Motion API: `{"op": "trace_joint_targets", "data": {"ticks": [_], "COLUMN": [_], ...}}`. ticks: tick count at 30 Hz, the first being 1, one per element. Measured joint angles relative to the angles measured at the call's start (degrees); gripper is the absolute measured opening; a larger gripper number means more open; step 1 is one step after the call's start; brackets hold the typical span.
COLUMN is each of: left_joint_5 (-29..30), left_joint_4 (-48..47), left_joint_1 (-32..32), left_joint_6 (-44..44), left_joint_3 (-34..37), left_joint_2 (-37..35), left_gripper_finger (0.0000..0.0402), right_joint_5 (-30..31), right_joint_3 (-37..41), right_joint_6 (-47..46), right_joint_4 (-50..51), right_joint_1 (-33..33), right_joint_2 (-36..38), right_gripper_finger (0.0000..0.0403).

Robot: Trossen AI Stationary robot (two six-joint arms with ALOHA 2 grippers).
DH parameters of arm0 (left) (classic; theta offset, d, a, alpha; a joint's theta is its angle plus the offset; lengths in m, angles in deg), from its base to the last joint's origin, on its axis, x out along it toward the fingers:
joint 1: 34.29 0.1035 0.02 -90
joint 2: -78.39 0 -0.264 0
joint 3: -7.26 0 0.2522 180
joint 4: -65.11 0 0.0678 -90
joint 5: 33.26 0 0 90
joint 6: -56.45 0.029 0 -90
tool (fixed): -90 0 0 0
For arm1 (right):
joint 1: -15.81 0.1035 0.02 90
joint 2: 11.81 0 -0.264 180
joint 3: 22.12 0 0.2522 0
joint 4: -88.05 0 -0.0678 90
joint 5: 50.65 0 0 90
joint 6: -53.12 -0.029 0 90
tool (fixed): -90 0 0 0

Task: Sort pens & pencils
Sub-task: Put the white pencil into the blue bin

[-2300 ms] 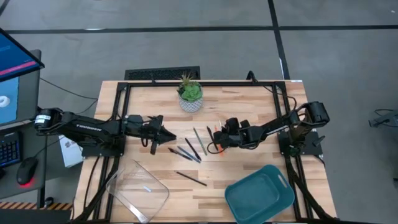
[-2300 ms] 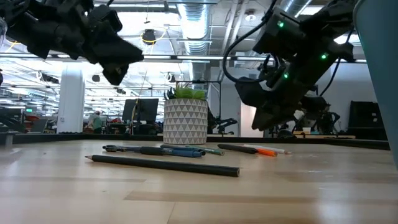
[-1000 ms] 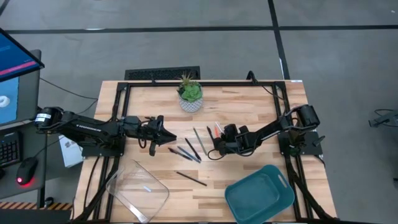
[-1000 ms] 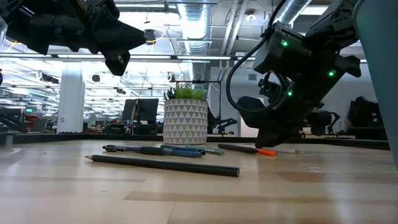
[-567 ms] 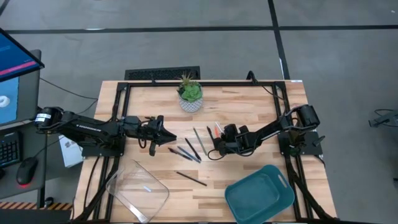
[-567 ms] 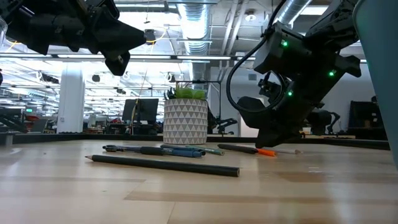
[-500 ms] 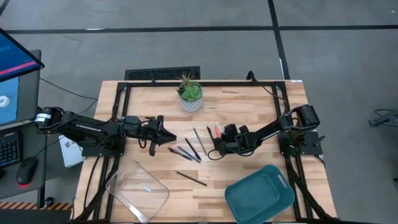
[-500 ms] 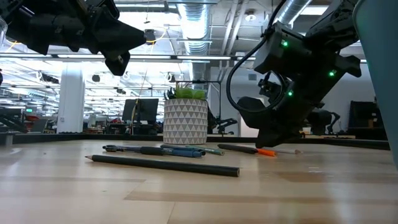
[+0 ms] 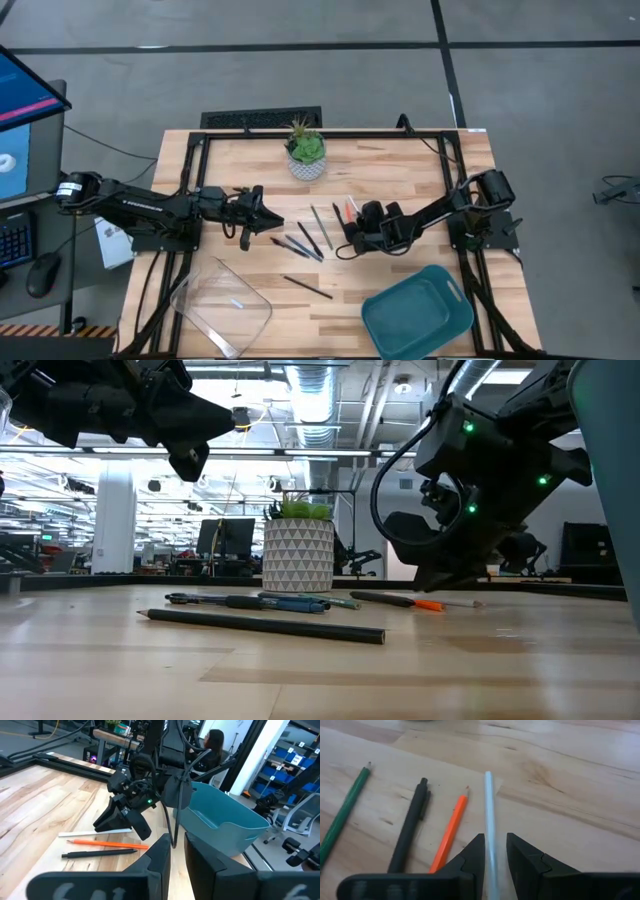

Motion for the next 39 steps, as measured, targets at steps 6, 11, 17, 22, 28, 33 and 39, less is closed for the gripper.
{"op": "trace_joint_targets", "data": {"ticks": [6,11,17,22,28,33,39], "left_joint_5": [0.00,0.00,0.00,0.00,0.00,0.00,0.00], "left_joint_4": [0.02,0.01,0.01,0.02,0.00,0.00,0.00], "left_joint_1": [0.00,0.00,0.00,0.00,0.00,0.01,0.02], "left_joint_6": [0.00,0.00,0.00,-0.07,-0.44,-0.44,-0.44], "left_joint_3": [0.00,0.00,0.00,0.00,0.00,0.00,0.00], "left_joint_2": [0.00,0.00,0.00,0.00,0.00,0.00,0.00], "left_gripper_finger": [0.0046,0.0046,0.0046,0.0046,0.0046,0.0046,0.0046], "right_joint_5": [-0.99,-2.38,-4.98,-5.12,-5.08,-5.08,-5.02], "right_joint_3": [-0.02,-0.02,-0.02,-0.11,-0.20,-0.20,-0.15], "right_joint_6": [-0.04,-1.31,-1.59,-1.96,-4.54,-4.54,-4.54], "right_joint_4": [-0.16,-0.40,-0.38,0.24,2.42,2.61,2.71], "right_joint_1": [0.31,0.31,0.29,0.23,0.20,0.32,0.31], "right_joint_2": [0.00,0.00,0.00,0.00,0.04,0.04,0.04], "right_gripper_finger": [0.0102,0.0102,0.0102,0.0102,0.0102,0.0102,0.0102]}}
